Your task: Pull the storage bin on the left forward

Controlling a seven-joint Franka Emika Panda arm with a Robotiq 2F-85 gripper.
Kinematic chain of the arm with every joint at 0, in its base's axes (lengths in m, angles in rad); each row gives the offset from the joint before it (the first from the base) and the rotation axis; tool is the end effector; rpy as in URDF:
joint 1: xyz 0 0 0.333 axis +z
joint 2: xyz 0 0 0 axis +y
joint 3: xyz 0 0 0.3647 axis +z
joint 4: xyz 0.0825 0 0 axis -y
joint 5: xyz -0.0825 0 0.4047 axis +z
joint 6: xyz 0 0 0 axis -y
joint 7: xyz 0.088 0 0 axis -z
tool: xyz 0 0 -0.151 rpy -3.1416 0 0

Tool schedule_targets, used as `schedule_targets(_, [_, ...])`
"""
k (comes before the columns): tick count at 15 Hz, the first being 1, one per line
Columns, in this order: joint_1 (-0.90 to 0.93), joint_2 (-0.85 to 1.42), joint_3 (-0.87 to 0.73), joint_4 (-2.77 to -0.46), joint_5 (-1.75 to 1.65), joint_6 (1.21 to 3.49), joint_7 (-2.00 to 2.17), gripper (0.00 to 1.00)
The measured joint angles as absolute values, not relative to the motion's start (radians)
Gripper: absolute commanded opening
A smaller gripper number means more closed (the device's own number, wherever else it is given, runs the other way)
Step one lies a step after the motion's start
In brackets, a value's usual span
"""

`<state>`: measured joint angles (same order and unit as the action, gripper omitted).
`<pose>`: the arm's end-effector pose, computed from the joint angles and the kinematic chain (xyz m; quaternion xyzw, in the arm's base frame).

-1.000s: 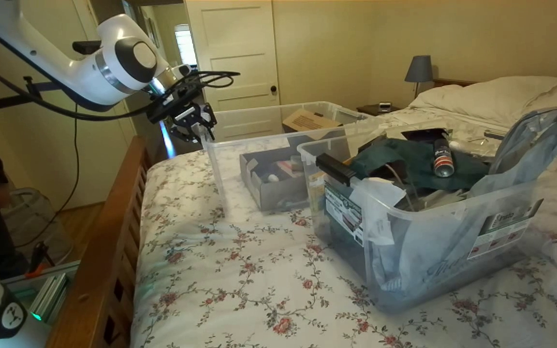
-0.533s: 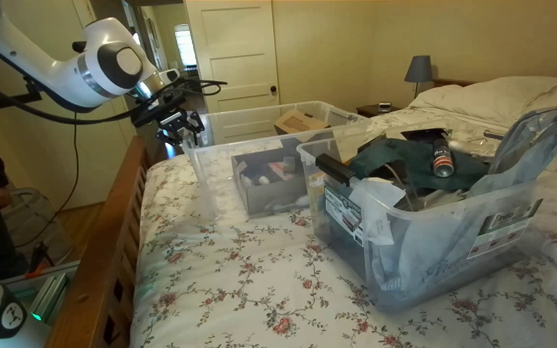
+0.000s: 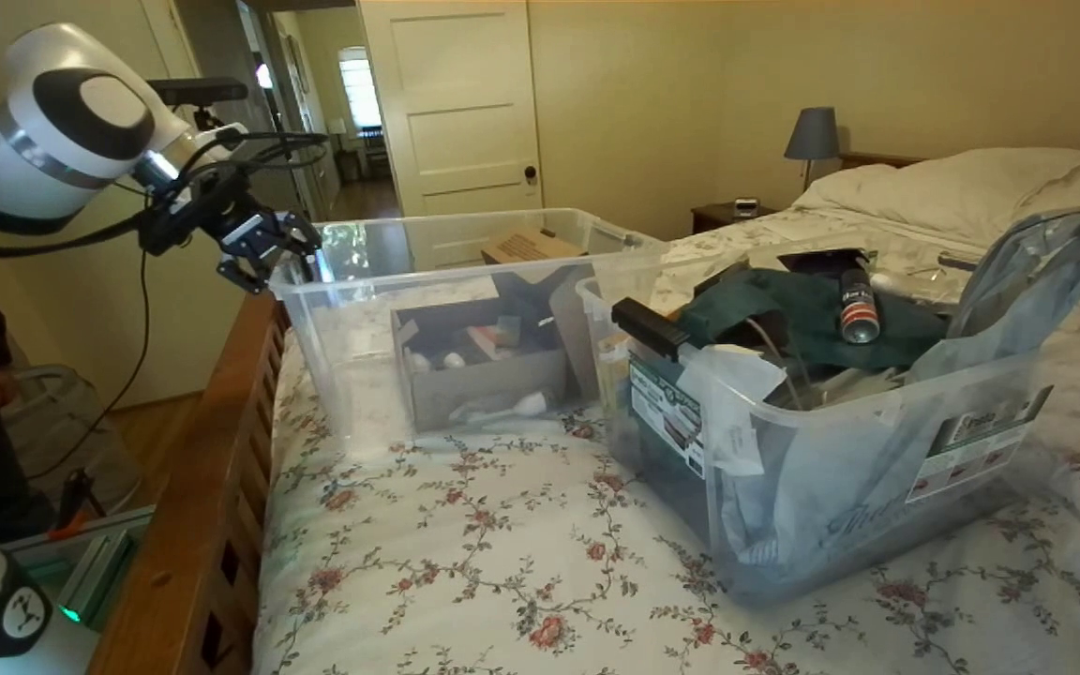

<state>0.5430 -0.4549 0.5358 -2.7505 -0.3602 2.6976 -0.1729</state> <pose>0.2019 0.3608 0.3598 0.6904 0.6748 0.2261 0.1299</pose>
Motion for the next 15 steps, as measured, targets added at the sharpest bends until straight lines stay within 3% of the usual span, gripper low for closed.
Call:
schedule_targets(2, [0.586, -0.515, 0.582, -2.756, -0.356, 2.635, -0.102, 0.45])
schedule_targets(6, [0.667, -0.58, 0.599, -2.755, -0.34, 2.583, -0.031, 0.71])
schedule_targets(10, [0.741, -0.54, 0.452, -2.758, -0.24, 2.603, -0.123, 0.99])
schedule_targets(15, [0.829, -0.553, 0.285, -2.749, -0.118, 2.444, -0.234, 1.0])
